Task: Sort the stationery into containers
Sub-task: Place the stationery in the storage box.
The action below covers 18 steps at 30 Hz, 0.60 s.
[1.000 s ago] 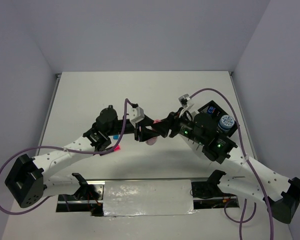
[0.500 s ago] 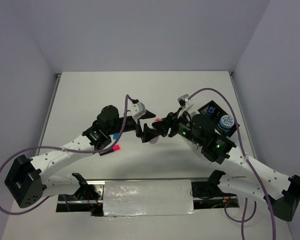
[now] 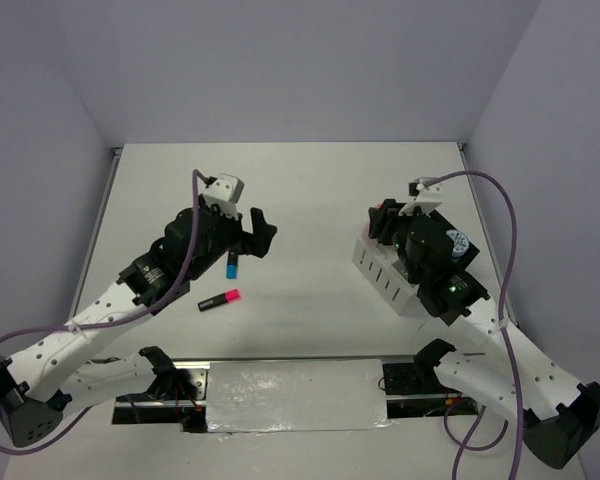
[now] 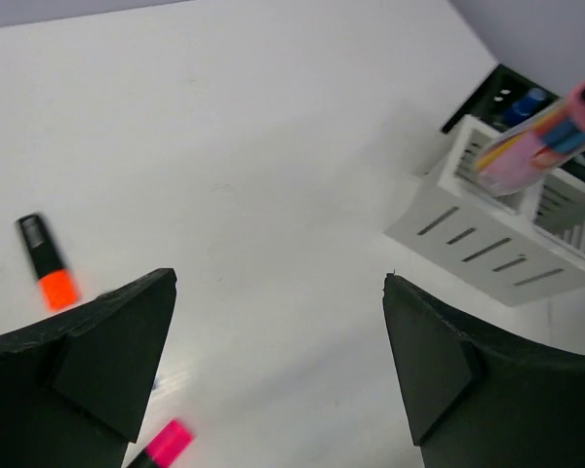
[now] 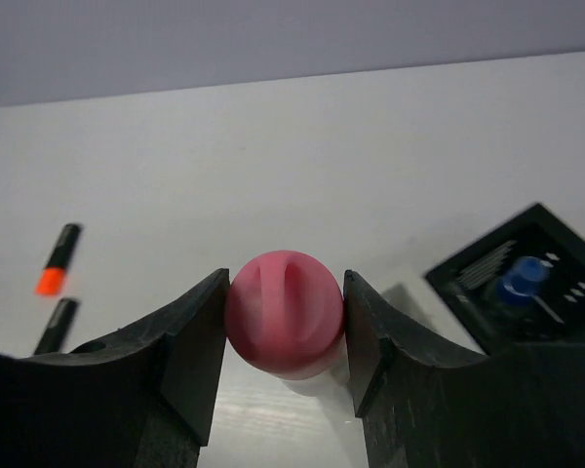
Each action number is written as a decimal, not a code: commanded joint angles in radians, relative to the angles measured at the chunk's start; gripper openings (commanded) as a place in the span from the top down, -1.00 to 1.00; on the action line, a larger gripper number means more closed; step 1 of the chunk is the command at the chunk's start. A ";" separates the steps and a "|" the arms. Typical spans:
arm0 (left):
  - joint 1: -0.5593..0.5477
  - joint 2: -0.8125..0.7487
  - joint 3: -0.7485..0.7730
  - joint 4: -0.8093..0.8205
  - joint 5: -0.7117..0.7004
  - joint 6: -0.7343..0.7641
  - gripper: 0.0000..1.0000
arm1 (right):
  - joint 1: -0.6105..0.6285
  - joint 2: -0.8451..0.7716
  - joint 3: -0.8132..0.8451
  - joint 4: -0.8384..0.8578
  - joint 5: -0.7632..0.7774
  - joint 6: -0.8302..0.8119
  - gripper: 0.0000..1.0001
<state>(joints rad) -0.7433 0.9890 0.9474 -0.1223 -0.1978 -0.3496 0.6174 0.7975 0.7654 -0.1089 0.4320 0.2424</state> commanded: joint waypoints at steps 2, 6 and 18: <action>-0.002 -0.087 0.042 -0.286 -0.228 -0.132 -0.99 | -0.103 -0.075 -0.028 0.029 0.074 -0.029 1.00; -0.001 -0.138 0.008 -0.316 -0.198 -0.163 -0.99 | -0.126 -0.051 -0.015 0.028 0.091 -0.040 1.00; -0.002 -0.188 -0.021 -0.395 -0.238 -0.210 -0.99 | -0.196 0.025 -0.064 0.075 0.048 -0.020 1.00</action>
<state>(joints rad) -0.7425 0.8291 0.9405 -0.5175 -0.4187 -0.5346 0.4343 0.8185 0.7036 -0.1177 0.4919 0.2153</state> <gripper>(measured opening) 0.993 0.541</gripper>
